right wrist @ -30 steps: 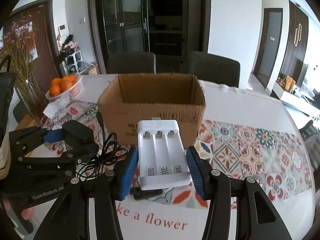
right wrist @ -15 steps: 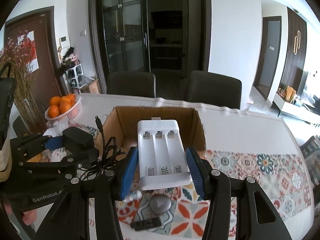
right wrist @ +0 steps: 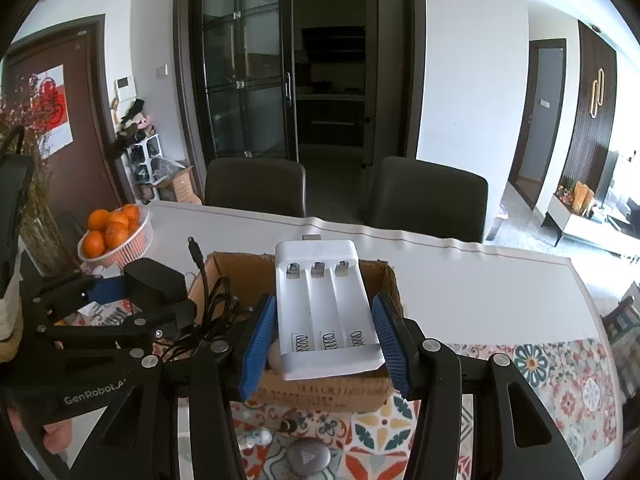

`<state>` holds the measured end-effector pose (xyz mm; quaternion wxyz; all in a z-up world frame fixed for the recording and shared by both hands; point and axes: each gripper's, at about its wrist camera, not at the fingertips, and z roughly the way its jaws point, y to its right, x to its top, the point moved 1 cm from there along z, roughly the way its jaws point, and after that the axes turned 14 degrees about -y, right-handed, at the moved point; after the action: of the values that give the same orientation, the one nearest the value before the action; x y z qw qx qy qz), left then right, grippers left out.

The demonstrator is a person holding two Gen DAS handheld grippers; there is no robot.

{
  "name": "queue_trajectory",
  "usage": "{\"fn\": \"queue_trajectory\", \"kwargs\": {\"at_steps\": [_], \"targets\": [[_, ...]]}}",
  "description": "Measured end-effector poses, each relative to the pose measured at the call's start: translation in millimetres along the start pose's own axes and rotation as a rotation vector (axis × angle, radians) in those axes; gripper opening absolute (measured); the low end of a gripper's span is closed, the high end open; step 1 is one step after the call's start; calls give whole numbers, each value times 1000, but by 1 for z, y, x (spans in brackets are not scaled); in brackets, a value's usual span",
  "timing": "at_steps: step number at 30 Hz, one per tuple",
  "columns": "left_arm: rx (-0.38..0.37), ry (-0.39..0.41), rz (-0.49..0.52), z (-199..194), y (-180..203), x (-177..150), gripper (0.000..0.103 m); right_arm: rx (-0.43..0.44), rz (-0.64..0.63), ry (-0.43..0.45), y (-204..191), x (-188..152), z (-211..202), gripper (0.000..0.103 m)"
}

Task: Organize rigid objects
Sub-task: 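Lift and carry the adapter and battery charger over the cardboard box with both tools, then open both tools to drop the adapter and charger into the box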

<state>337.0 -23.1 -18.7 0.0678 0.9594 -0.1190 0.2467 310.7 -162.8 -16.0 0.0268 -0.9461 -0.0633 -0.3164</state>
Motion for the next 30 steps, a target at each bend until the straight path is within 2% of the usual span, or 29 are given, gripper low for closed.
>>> {"fn": "queue_trajectory", "kwargs": {"at_steps": [7,17,20,26,30], "targets": [[6,-21,9,14,-3,22,56,13,7,-29,5,13,17,51],[-16,-116,2,54,-7,48,56,47,45,-123,19,27,54,51],[-35,-154,-1,66,-8,51,56,59,55,-145,21,27,65,51],[-22,-207,2,83,-6,47,56,78,73,-189,24,22,82,51],[-11,-206,4,85,-6,46,60,91,81,-214,26,19,91,52]]}}
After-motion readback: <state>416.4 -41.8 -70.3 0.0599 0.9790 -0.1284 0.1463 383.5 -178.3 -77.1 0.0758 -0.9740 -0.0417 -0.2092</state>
